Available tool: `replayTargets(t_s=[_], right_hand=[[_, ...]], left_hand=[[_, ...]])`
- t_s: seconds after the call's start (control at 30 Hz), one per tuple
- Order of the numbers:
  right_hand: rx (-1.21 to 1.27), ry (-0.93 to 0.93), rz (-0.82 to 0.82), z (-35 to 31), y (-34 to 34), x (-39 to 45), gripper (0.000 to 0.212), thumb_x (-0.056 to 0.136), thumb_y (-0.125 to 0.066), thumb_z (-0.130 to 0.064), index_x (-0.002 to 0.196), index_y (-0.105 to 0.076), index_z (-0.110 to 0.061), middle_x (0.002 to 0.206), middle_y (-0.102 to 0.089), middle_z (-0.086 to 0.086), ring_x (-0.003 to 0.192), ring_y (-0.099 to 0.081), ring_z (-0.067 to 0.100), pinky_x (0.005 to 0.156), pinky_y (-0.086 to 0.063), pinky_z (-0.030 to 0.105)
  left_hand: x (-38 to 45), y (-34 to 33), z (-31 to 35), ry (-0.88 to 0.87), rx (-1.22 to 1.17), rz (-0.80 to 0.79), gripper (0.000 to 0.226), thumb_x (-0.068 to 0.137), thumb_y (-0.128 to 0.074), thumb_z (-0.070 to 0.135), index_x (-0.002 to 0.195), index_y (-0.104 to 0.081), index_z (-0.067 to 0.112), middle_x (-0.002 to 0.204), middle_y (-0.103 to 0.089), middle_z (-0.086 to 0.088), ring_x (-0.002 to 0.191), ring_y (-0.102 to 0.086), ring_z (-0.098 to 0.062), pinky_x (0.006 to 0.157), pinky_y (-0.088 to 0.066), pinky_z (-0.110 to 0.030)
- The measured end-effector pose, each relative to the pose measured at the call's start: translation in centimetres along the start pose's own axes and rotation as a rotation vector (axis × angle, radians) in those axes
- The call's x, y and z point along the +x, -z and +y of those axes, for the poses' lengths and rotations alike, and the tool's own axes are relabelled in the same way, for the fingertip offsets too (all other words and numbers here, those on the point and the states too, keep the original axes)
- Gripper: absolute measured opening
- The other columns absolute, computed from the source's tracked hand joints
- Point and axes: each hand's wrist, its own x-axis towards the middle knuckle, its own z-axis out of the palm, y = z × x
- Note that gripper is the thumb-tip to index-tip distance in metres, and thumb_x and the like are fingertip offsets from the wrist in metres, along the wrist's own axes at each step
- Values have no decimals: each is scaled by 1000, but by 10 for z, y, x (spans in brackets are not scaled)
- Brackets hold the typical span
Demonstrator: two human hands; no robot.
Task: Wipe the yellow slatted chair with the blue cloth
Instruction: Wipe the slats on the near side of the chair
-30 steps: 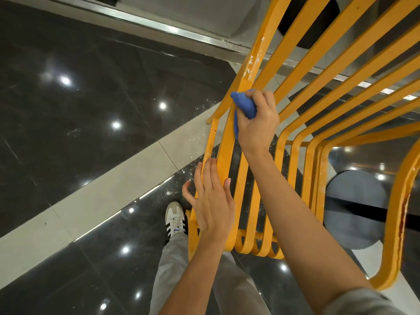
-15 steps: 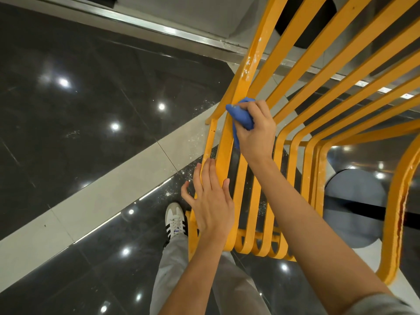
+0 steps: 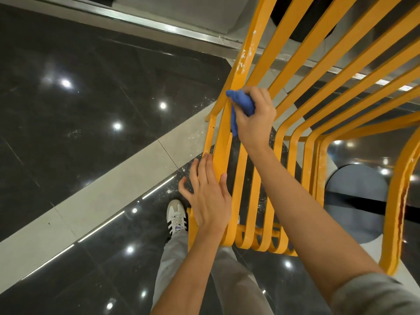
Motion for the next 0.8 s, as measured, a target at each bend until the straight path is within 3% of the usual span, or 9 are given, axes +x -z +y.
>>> replayTargets(t_s=[0.07, 0.17, 0.23, 0.33, 0.37, 0.43, 0.53, 0.7, 0.8], right_hand=[[48, -63, 66, -10, -7, -7, 10, 80, -70, -3, 90, -66, -3, 91, -63, 10, 84, -52, 6, 73, -39, 9], [168, -143, -70, -4, 9, -54, 17, 84, -74, -9, 97, -66, -5, 95, -66, 4, 87, -59, 5, 79, -44, 14], [392, -444, -122, 5, 20, -85, 25, 87, -73, -14, 110, -63, -9, 104, -67, 1, 96, -65, 12, 82, -53, 25], [902, -1142, -113, 3, 12, -98, 28, 94, -64, -25, 113, -62, -5, 100, -68, 9, 84, -68, 22, 69, -58, 32], [981, -1215, -116, 1, 7, -92, 31, 95, -62, -27, 114, -62, -2, 99, -69, 12, 81, -68, 24, 67, -59, 34], [1020, -1178, -55, -3, -2, -67, 31, 95, -61, -27, 112, -63, -2, 94, -71, 11, 79, -70, 23, 68, -60, 35], [963, -1034, 17, -7, -5, -26, 13, 95, -62, -22, 98, -65, -10, 84, -69, 6, 66, -67, 17, 57, -56, 29], [893, -1075, -77, -8, -2, -80, 35, 96, -60, -23, 124, -58, -2, 113, -69, 15, 97, -69, 29, 82, -58, 41], [888, -1106, -111, -11, 1, -98, 36, 96, -58, -22, 126, -59, -3, 121, -66, 21, 109, -65, 36, 95, -53, 51]], left_hand=[[0, 0, -1, 7, -18, 2, 49, 102, -37, 41, 146, -41, 19, 148, -46, 4, 140, -34, -16, 108, -29, -50], [-3, 1, -3, -8, -104, 32, 47, 101, -44, 39, 144, -43, 20, 147, -46, 6, 140, -34, -14, 109, -27, -50], [-3, 2, -4, -25, -144, 67, 45, 101, -44, 38, 142, -46, 20, 146, -47, 7, 139, -36, -13, 109, -26, -48], [-2, 1, -5, -21, -195, 109, 41, 102, -38, 33, 139, -50, 22, 144, -50, 9, 136, -38, -12, 108, -23, -43], [-2, 1, -5, -20, -209, 122, 40, 102, -37, 31, 138, -51, 23, 143, -50, 9, 135, -38, -12, 107, -24, -43], [-2, 2, -5, -19, -233, 140, 40, 102, -36, 28, 138, -52, 24, 142, -52, 8, 134, -39, -14, 106, -26, -43], [-2, 2, -4, -10, -231, 134, 42, 99, -34, 25, 138, -52, 24, 141, -52, 7, 133, -41, -15, 105, -28, -44], [-4, -1, -6, -10, -235, 137, 42, 99, -36, 22, 137, -53, 20, 140, -54, 4, 132, -42, -17, 104, -32, -45], [-3, -2, -5, -7, -235, 129, 42, 98, -38, 22, 137, -53, 19, 141, -54, 4, 132, -43, -17, 103, -35, -48]])
